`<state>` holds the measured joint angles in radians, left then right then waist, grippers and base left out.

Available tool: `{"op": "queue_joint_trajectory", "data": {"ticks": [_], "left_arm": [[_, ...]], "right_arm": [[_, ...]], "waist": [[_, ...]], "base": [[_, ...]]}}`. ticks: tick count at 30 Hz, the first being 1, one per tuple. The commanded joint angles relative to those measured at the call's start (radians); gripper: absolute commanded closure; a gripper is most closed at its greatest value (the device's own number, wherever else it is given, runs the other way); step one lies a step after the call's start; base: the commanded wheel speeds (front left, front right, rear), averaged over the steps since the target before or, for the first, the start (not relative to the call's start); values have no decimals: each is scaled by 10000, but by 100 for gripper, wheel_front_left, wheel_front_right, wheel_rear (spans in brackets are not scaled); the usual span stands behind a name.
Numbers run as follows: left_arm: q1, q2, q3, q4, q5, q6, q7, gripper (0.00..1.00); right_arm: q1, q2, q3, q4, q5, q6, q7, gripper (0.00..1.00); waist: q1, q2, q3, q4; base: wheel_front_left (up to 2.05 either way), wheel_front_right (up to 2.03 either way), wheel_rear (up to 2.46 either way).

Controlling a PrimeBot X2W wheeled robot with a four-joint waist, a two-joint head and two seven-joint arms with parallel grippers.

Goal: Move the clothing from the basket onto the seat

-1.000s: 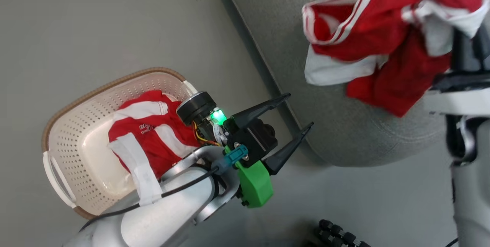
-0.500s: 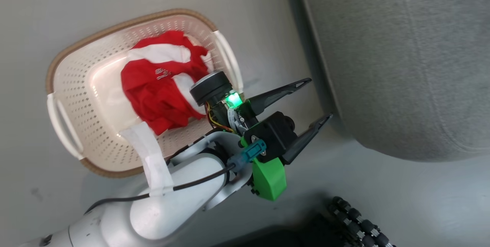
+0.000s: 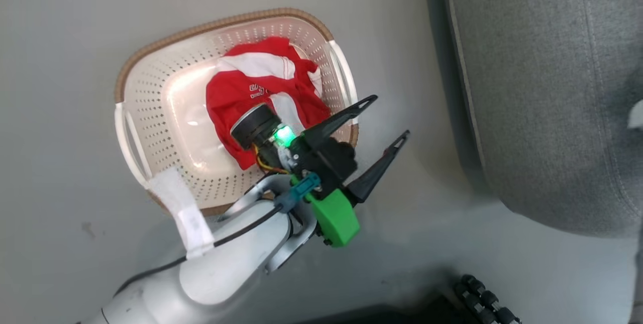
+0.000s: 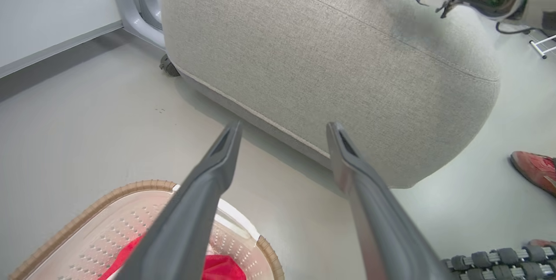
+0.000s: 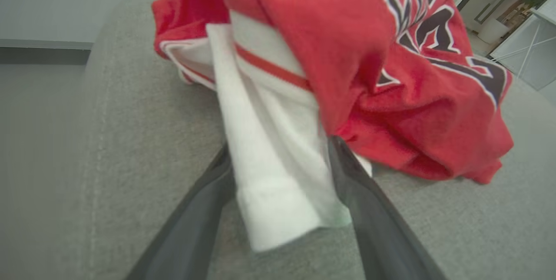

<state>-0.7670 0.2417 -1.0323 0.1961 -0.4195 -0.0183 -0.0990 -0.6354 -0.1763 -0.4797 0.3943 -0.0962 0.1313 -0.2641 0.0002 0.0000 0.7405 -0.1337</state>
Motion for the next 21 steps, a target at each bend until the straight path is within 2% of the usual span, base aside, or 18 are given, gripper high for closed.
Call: {"op": "queue_joint_trajectory", "data": {"ticks": [1,5,10,13,21], "left_arm": [[429,-120,106,265,-206,95,-330,0],[1120,-384,384,1174,-603,274,-1223,0],[2131,-809,1249,1905,-1039,733,-1659,0],[3029,-1139,2427,1592,-1076,859,-1665,0],[5393,-1560,5125,1569,-129,967,-1664,0]], "right_arm": [[501,256,168,-144,149,-12,-7,0],[1496,724,799,-426,365,-12,-7,0],[2569,1061,1824,-594,533,-12,-7,0],[3124,1159,2513,-689,666,-12,-7,0],[4532,1229,4406,-738,1311,-10,-7,0]], "waist": [[-2,0,-1175,-220],[-2,0,-2361,-194],[-2,0,-3781,86],[-2,0,-4590,425],[-2,0,-6535,1249]], "base": [[0,0,0],[0,0,0],[0,0,0],[0,0,0],[0,0,0]]}}
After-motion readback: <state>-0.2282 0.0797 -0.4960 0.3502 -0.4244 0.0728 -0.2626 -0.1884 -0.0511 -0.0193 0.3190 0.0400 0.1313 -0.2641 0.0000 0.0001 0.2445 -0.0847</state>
